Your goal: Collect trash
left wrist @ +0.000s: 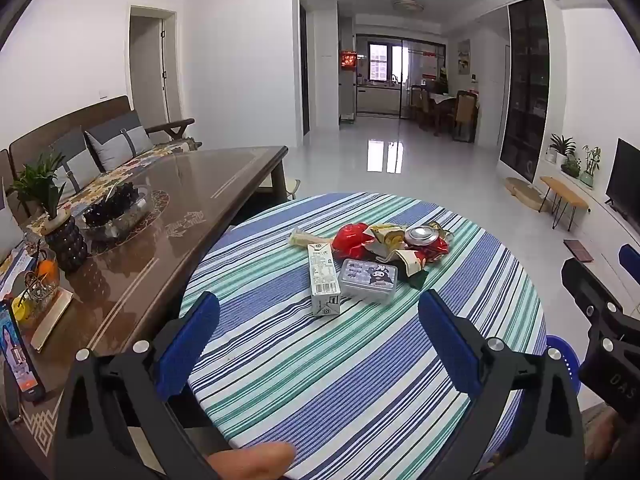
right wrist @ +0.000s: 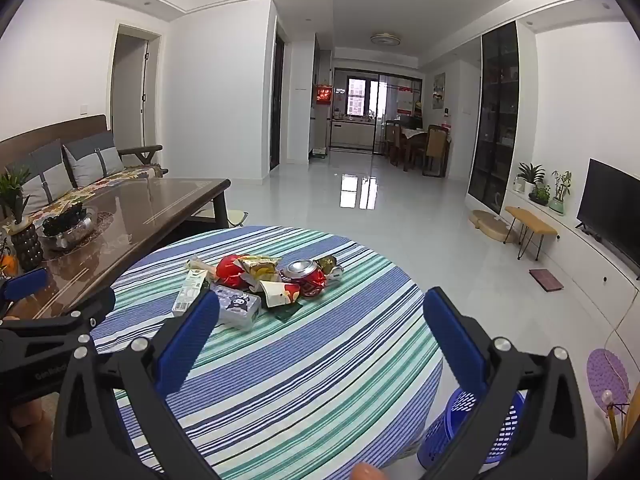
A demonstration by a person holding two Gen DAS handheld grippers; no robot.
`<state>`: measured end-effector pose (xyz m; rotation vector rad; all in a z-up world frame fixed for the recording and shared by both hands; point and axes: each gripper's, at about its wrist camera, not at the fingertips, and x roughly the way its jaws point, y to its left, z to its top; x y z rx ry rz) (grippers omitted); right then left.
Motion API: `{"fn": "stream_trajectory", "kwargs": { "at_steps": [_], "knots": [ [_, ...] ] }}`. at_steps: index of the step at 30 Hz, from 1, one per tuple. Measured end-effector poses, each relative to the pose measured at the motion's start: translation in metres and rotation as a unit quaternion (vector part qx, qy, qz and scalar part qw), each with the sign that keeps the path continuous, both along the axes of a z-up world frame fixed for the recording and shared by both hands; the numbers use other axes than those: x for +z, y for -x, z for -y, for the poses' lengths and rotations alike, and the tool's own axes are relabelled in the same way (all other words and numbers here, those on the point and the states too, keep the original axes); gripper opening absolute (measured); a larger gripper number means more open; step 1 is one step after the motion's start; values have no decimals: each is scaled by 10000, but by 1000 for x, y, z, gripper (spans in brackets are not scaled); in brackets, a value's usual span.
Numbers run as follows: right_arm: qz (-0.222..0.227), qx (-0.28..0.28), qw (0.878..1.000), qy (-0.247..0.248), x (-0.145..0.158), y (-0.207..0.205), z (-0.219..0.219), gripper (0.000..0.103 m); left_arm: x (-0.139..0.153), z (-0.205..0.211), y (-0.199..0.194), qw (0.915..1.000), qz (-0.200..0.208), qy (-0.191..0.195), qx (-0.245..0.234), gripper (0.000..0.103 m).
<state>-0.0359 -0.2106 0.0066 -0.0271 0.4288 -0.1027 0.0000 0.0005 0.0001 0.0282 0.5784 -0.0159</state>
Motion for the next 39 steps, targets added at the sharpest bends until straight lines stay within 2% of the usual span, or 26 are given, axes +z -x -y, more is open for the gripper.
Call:
{"fn": "stream_trajectory", "kwargs": {
  "at_steps": [28,29,37,39],
  "knots": [
    [-57,-20,10000,-22,-7,1,12,98,0,3,2,10000,9,-62,-32,98],
    [-58,-25,10000,-19,-7,2,14,98,-8,9,0,10000,3,-53,-24,98],
    [-64,-62,10000,-9,-9,-1,12,98,-17,16,4,10000,8,-47,-25,98],
    [-68,-58,10000,-11,-9,-2,12,98,-8,10,0,10000,-8,-61,-17,98]
  ]
}}
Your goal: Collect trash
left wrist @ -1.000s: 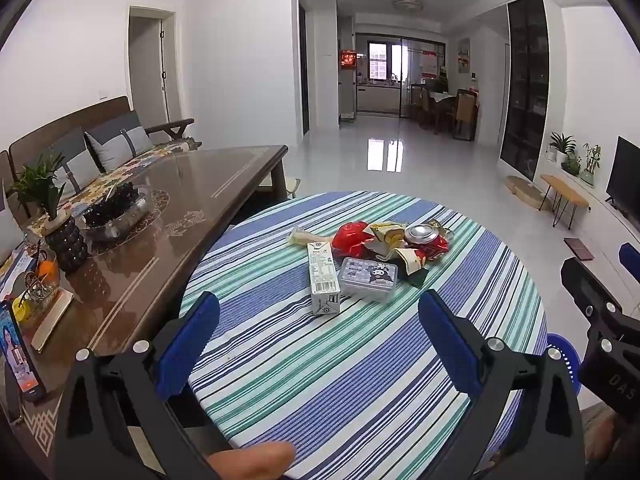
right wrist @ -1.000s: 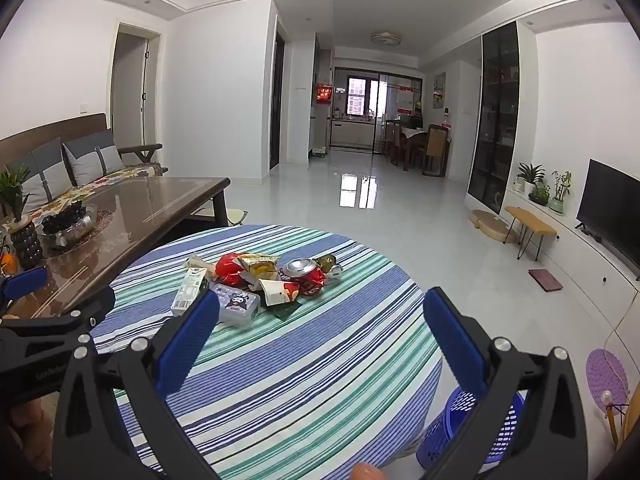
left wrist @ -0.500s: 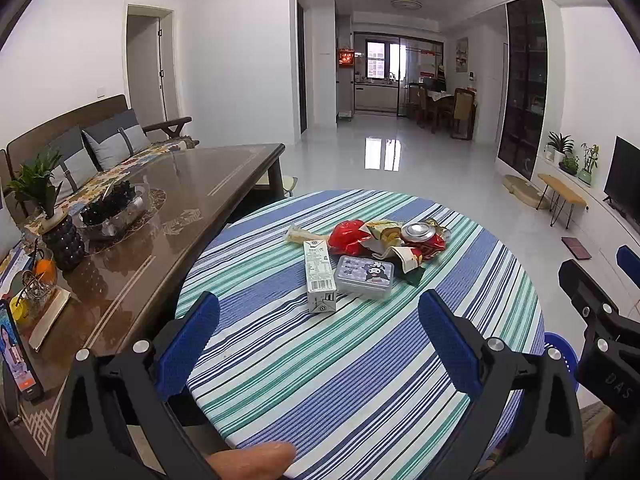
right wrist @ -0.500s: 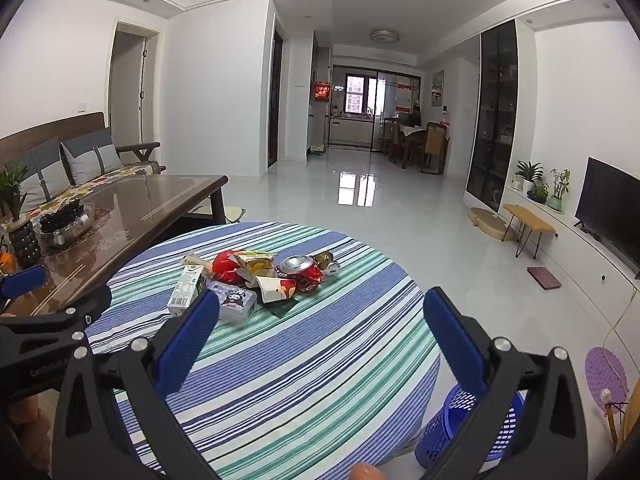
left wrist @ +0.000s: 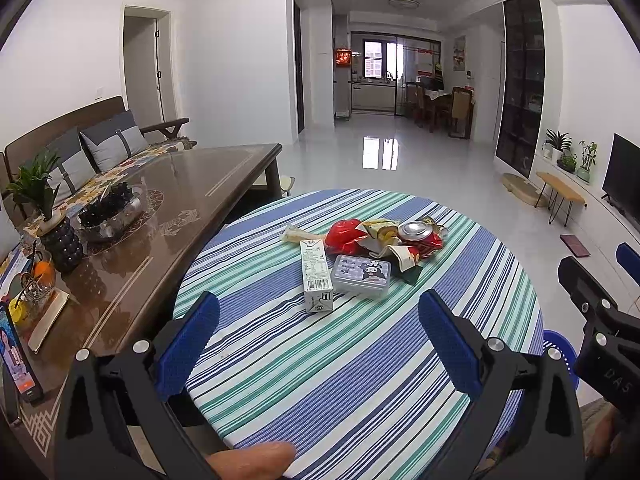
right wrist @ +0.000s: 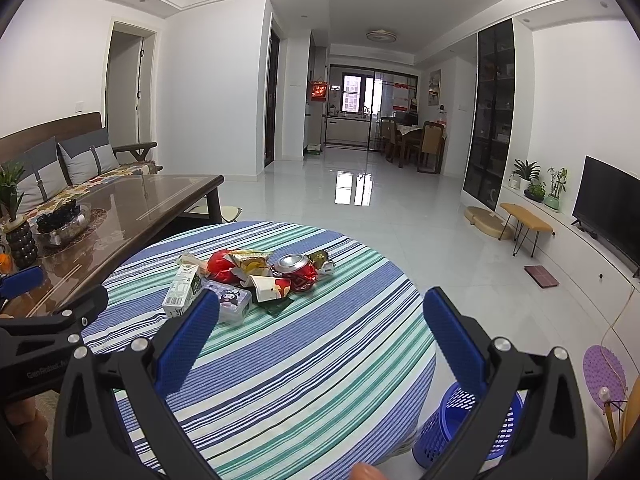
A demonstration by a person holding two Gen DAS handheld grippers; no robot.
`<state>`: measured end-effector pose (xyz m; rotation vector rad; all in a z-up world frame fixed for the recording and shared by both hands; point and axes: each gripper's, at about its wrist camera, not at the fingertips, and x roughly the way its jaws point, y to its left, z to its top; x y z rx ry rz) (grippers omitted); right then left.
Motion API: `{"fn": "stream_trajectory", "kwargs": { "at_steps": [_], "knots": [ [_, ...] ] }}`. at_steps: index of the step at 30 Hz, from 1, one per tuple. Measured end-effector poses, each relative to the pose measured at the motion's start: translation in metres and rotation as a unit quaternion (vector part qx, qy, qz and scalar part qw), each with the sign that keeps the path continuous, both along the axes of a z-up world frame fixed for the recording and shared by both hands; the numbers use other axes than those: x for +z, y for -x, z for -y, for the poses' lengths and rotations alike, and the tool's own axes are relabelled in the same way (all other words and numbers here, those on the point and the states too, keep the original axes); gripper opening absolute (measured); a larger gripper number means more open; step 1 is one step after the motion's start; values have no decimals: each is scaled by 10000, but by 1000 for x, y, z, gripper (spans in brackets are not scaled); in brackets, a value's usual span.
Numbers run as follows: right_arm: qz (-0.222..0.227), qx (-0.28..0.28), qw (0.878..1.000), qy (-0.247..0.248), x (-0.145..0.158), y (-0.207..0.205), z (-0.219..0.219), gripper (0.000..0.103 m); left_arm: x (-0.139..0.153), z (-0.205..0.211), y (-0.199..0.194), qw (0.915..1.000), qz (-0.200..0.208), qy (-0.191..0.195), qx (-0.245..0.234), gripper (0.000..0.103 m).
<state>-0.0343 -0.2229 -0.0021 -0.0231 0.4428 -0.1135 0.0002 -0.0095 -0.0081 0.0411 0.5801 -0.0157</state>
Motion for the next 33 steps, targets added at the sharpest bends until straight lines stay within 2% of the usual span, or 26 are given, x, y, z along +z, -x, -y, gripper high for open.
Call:
{"fn": "stream_trajectory", "kwargs": {
  "at_steps": [33],
  "knots": [
    [-24,0,10000,15,-3,1,15,98,2,7,0,10000,-23,-23,-18,98]
  ]
}}
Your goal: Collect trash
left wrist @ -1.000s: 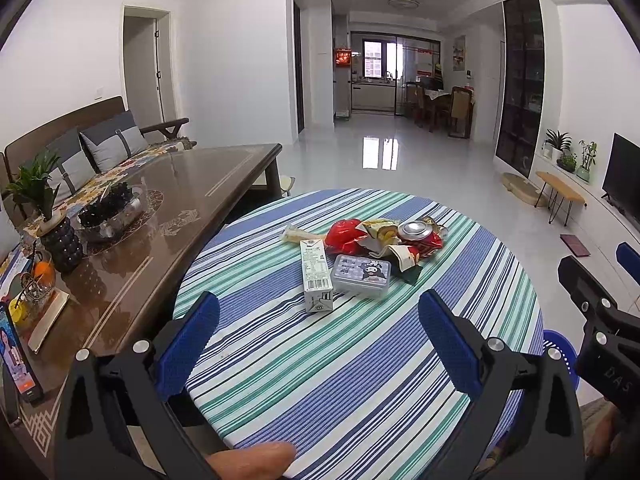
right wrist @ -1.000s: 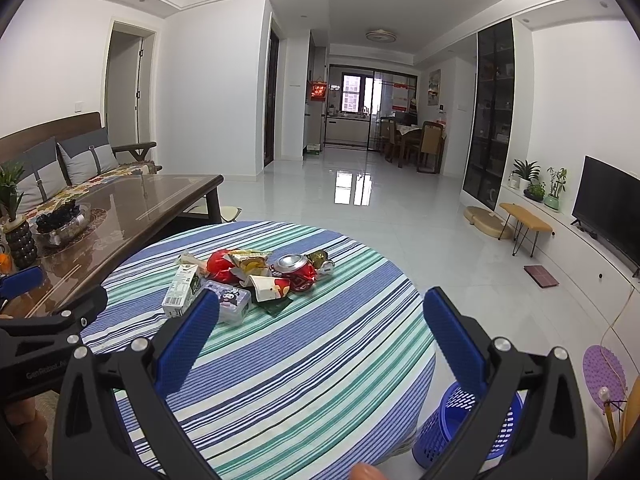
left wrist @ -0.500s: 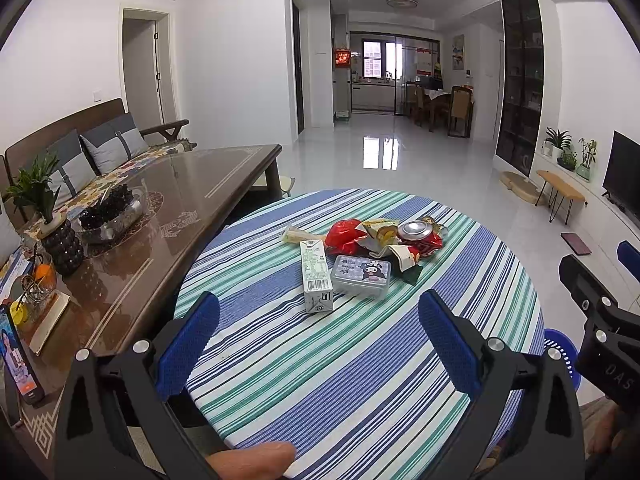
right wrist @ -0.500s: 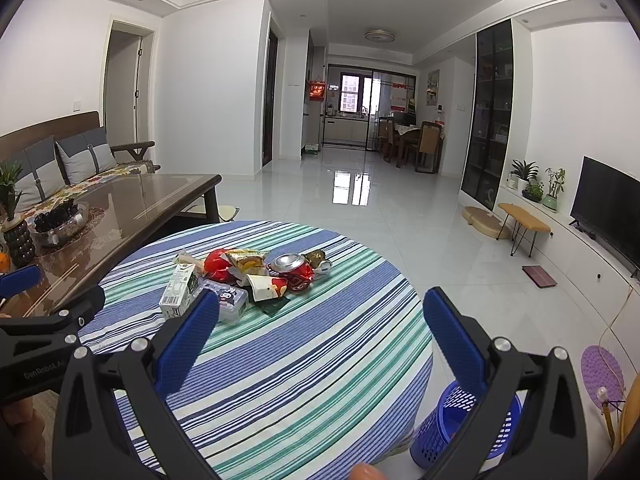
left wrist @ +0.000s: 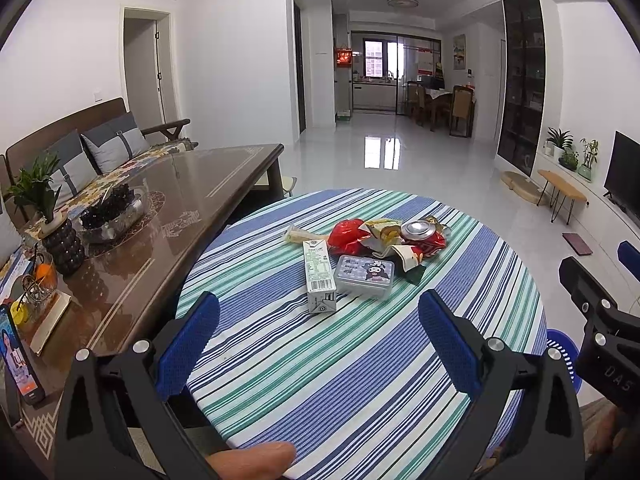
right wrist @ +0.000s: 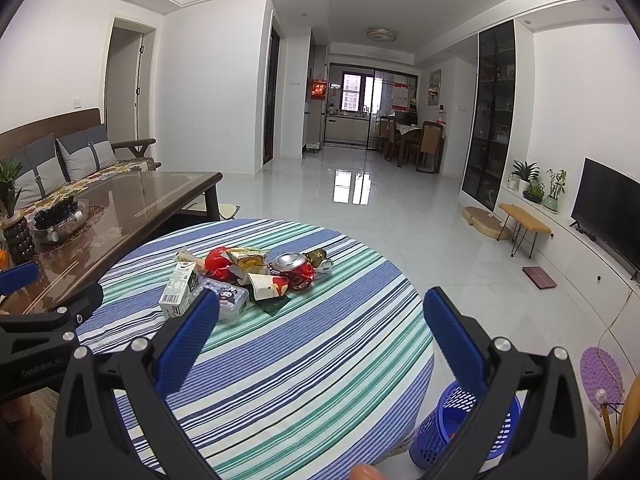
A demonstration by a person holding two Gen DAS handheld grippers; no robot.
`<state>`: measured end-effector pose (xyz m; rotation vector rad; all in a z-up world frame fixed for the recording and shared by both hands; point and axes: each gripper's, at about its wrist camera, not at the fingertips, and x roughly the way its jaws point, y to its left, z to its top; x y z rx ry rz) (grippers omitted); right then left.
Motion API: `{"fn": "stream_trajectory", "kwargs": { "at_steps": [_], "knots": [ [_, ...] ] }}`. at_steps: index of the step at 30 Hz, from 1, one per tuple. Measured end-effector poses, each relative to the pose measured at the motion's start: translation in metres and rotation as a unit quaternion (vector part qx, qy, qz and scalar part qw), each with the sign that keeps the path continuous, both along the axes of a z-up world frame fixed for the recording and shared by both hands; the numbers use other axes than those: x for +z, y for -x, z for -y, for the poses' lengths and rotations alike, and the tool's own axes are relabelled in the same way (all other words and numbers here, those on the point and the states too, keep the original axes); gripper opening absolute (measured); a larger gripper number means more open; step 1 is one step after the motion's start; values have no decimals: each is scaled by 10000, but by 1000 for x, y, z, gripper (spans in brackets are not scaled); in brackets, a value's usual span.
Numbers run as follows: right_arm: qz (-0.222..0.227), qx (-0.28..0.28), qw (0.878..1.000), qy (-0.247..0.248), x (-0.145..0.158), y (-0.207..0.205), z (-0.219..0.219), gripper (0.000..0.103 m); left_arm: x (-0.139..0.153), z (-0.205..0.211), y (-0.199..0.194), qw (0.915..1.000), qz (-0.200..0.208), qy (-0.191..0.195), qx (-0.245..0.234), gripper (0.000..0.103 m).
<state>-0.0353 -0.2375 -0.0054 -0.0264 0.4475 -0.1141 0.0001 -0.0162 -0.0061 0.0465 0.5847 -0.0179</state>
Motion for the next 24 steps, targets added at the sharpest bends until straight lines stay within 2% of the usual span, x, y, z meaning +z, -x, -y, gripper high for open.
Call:
{"fn": "stream_trajectory", "kwargs": {
  "at_steps": [6,11,15,16,18,20,24],
  "knots": [
    [7,0,10000,24,0,0,-3,98,-9,-4,-5,9997,-90,201,-79,98],
    [-55,-10,10000,-13,-6,-5,1,98,-41,-29,-29,9984,-442,329,-160,98],
    [-238,2,9997,-106,-33,-26,7,98,-80,-41,-53,9933,-1142,145,-47,98],
    [-285,27,9995,-148,-38,-30,10,98,-90,-45,-60,9903,-1379,177,-30,98],
    [-523,191,9977,-382,-56,-43,19,98,-115,-55,-79,9863,-1605,370,18,98],
    [-764,366,9949,-551,-74,-55,25,98,-127,-66,-88,9842,-1685,528,135,98],
    [-1148,404,9909,-571,-104,-73,31,98,-135,-74,-114,9816,-1772,706,14,98]
  ]
}}
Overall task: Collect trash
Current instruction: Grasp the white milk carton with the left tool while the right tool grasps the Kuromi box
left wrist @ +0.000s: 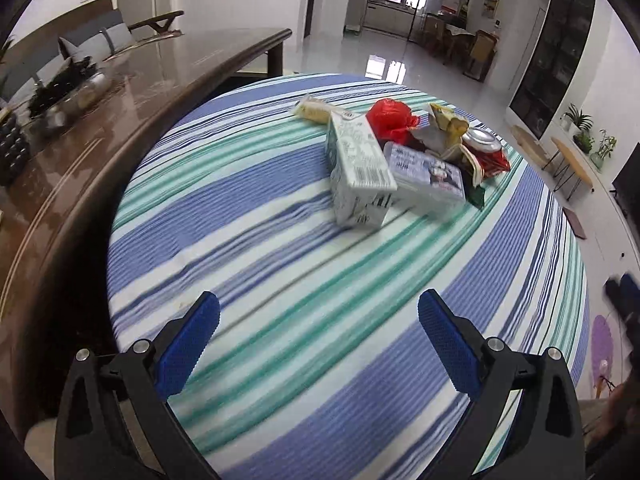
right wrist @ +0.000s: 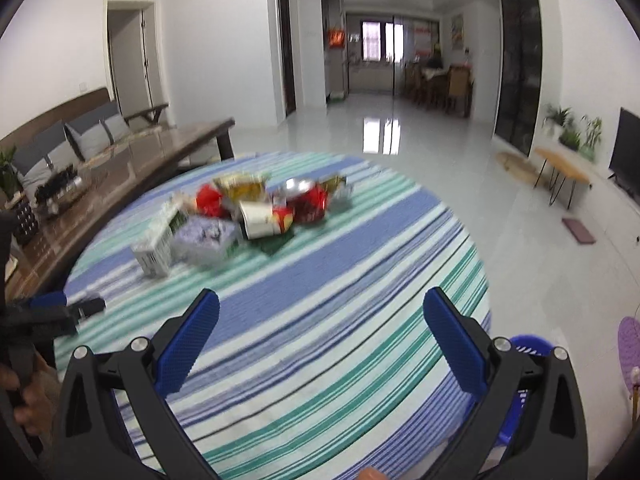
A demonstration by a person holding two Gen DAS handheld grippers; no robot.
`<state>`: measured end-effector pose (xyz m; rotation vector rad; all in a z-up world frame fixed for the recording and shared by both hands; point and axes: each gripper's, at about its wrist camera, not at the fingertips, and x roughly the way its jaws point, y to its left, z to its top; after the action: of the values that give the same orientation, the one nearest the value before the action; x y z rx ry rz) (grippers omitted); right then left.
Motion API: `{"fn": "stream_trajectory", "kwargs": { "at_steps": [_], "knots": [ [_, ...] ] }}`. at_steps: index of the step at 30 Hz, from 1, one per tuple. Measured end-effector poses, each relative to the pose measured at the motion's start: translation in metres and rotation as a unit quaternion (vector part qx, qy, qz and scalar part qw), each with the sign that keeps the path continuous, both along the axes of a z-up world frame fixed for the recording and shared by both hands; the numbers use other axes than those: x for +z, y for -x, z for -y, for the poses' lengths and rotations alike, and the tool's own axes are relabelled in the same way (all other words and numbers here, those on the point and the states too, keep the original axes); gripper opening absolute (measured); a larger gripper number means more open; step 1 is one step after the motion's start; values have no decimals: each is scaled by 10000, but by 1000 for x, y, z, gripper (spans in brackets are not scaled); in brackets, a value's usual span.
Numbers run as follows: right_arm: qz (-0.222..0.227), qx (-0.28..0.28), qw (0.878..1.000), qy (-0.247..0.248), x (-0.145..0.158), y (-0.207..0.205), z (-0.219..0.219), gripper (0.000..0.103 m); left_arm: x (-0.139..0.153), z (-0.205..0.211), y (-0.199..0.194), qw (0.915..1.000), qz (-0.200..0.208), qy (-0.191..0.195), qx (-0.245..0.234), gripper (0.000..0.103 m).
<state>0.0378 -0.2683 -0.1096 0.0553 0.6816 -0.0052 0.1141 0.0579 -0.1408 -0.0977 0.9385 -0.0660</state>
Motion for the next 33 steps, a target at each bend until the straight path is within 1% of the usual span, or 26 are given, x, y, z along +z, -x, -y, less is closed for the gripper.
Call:
{"fn": "stream_trajectory", "kwargs": {
  "at_steps": [2,3,6,10,12,14,15,16,17,19,20,21,23,27,29,33],
  "knots": [
    [-118,-22,9999,58,-11,-7,0,98,3,5,-18,9999,50,-5,-151,98],
    [-162,-1,9999,41,-15,-10,-1,98,6,18,-21,9998,61,-23,-195,98],
    [-227,137,9996,37,-23,-18,-5,98,14,34,-57,9992,144,-71,-371,98],
    [-254,283,9991,197,-25,-23,-11,98,2,45,-97,9980,-34,-247,-573,98],
    [-278,341,9989,181,-28,-27,-11,98,-4,44,-108,9975,-127,-309,-624,98],
    [-314,374,9987,177,-29,-31,-12,98,-7,42,-114,9974,-120,-245,-671,97],
    [-338,404,9984,205,-30,-34,-13,98,-7,41,-115,9974,-102,-179,-693,90],
    [-344,416,9983,226,-31,-36,-14,98,-7,40,-116,9971,-114,-116,-737,80],
    [-351,415,9982,243,-32,-37,-15,98,-9,40,-119,9969,-129,-81,-768,74],
    [-416,392,9981,244,-36,-42,-17,98,-11,38,-122,9960,-211,67,-861,49],
    [-478,367,9980,204,-38,-45,-20,98,-13,37,-123,9952,-234,193,-928,45],
    [-483,357,9981,153,-38,-46,-22,98,-13,34,-124,9950,-224,238,-943,43],
    [-445,433,9981,24,-38,-46,-30,98,-12,33,-122,9949,-178,189,-977,39],
    [-405,822,9957,107,-38,-41,-49,98,-8,27,-112,9940,-206,246,-1043,38],
    [-425,882,9951,113,-40,-42,-49,98,-6,23,-95,9937,-202,211,-1080,38],
    [-573,897,9941,-200,-42,-50,-37,98,-2,19,-72,9937,-227,170,-1089,38]
  ]
}}
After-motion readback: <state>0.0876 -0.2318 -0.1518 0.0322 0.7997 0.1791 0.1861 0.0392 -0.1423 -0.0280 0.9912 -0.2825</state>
